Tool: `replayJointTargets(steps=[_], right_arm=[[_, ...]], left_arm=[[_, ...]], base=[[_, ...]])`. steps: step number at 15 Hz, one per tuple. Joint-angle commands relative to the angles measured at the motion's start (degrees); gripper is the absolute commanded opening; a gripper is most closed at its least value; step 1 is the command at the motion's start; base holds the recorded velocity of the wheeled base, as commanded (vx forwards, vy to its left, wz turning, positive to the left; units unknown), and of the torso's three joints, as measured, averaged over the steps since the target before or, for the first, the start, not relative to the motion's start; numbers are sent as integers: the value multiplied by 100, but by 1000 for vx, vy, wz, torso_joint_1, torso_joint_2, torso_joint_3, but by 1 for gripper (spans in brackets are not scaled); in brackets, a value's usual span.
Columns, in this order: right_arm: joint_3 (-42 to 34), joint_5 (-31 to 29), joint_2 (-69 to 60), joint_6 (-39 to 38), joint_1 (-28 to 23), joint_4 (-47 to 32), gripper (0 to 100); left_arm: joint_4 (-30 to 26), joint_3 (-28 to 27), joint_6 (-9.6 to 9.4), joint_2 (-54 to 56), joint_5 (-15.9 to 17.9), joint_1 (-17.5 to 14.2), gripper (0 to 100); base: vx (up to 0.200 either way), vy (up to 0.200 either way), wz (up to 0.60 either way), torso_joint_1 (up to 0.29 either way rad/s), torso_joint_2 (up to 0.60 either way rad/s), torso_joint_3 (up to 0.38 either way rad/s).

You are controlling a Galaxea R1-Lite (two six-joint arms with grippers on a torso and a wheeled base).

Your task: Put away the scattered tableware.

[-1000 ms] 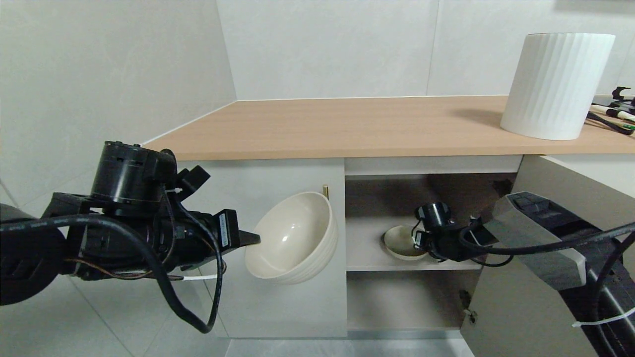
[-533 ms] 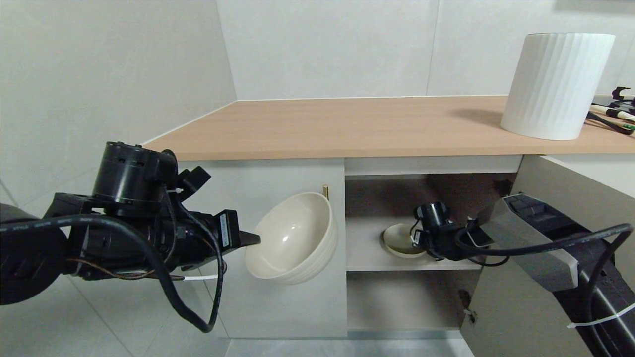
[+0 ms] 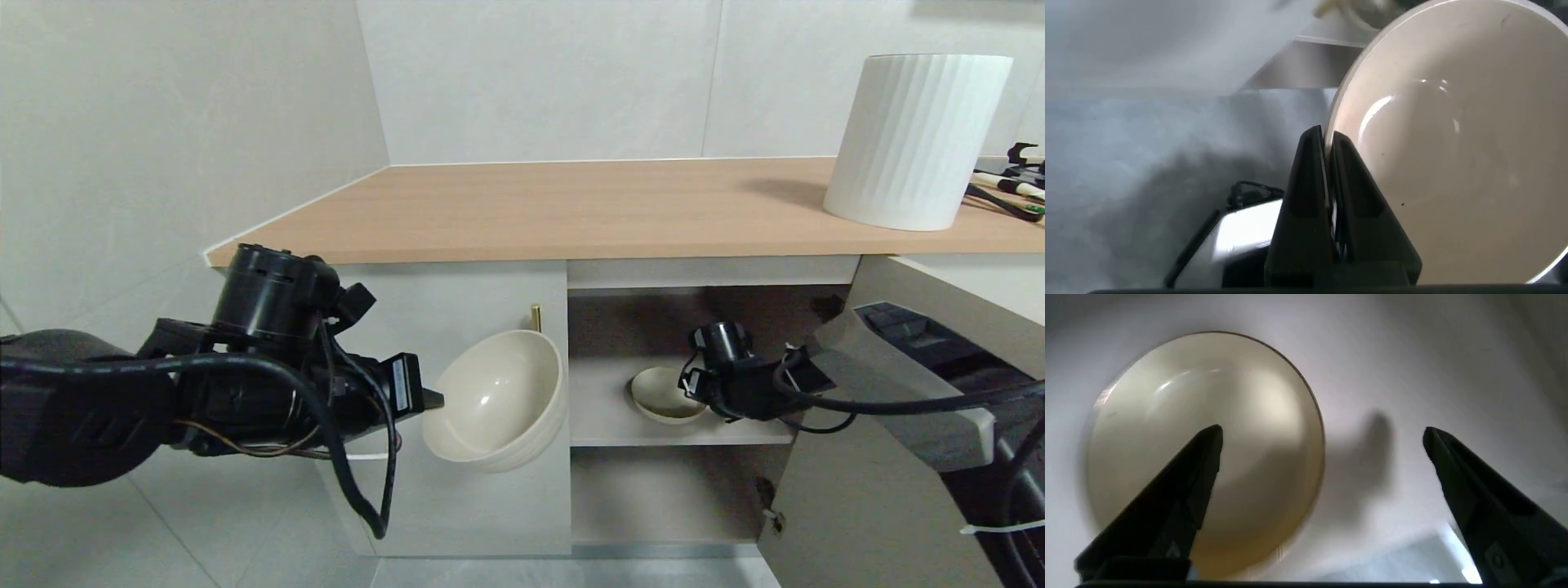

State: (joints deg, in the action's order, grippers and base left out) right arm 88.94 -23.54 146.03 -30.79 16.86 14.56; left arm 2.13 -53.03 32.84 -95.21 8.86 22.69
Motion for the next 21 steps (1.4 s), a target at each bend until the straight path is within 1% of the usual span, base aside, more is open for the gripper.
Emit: replayJointTargets(steps=[1, 2, 3, 4, 5, 6, 8, 9, 12, 14, 16, 19, 21], right_arm=[[-1265, 623, -1463, 47, 327, -102, 100], [-1599, 948, -1956, 91, 529, -410, 100], [-1784, 1167, -2421, 91, 731, -840, 100], [-1845, 1273, -2773, 91, 942, -1218, 100], [-1907, 1378, -3081, 91, 1127, -1543, 100], [-2012, 1581, -3423, 91, 1329, -1816, 100], [-2329, 2125, -4091, 109, 1733, -1965, 100], [-2452, 2213, -4294, 117, 1935, -1974, 100], [-2742, 2187, -4548, 346, 2462, -1965, 100], [-2795, 2152, -4496, 355, 2761, -1965, 100], [-2795, 2090, -4276, 346, 2928, -1930, 100], [-2680, 1704, -3713, 293, 2937, -1790, 100], [-2680, 1695, -3608, 284, 2937, -1684, 100]], left_arm=[[-29, -102, -208, -490, -482, 280, 0], [-20, -85, -542, -622, -860, 350, 0], [-11, -85, -683, -780, -1211, 482, 0], [-2, -85, -691, -929, -1466, 597, 0], [-2, -85, -718, -1052, -1642, 649, 0], [-11, -85, -727, -1131, -1730, 693, 0], [-29, -50, -718, -1184, -1765, 878, 0], [-38, -32, -718, -1184, -1783, 983, 0], [-55, 38, -718, -991, -1827, 1265, 0], [-46, 73, -718, -947, -1853, 1405, 0], [-46, 82, -718, -947, -1853, 1475, 0], [-46, 135, -718, -938, -1853, 1572, 0], [-46, 135, -718, -947, -1923, 1590, 0]], base=[[0, 0, 0, 0, 0, 0], [0, 0, 0, 0, 0, 0], [0, 0, 0, 0, 0, 0], [0, 0, 0, 0, 0, 0], [0, 0, 0, 0, 0, 0], [0, 0, 0, 0, 0, 0], [0, 0, 0, 0, 0, 0], [0, 0, 0, 0, 0, 0], [0, 0, 0, 0, 0, 0], [0, 0, 0, 0, 0, 0], [0, 0, 0, 0, 0, 0], [0, 0, 0, 0, 0, 0], [0, 0, 0, 0, 0, 0]])
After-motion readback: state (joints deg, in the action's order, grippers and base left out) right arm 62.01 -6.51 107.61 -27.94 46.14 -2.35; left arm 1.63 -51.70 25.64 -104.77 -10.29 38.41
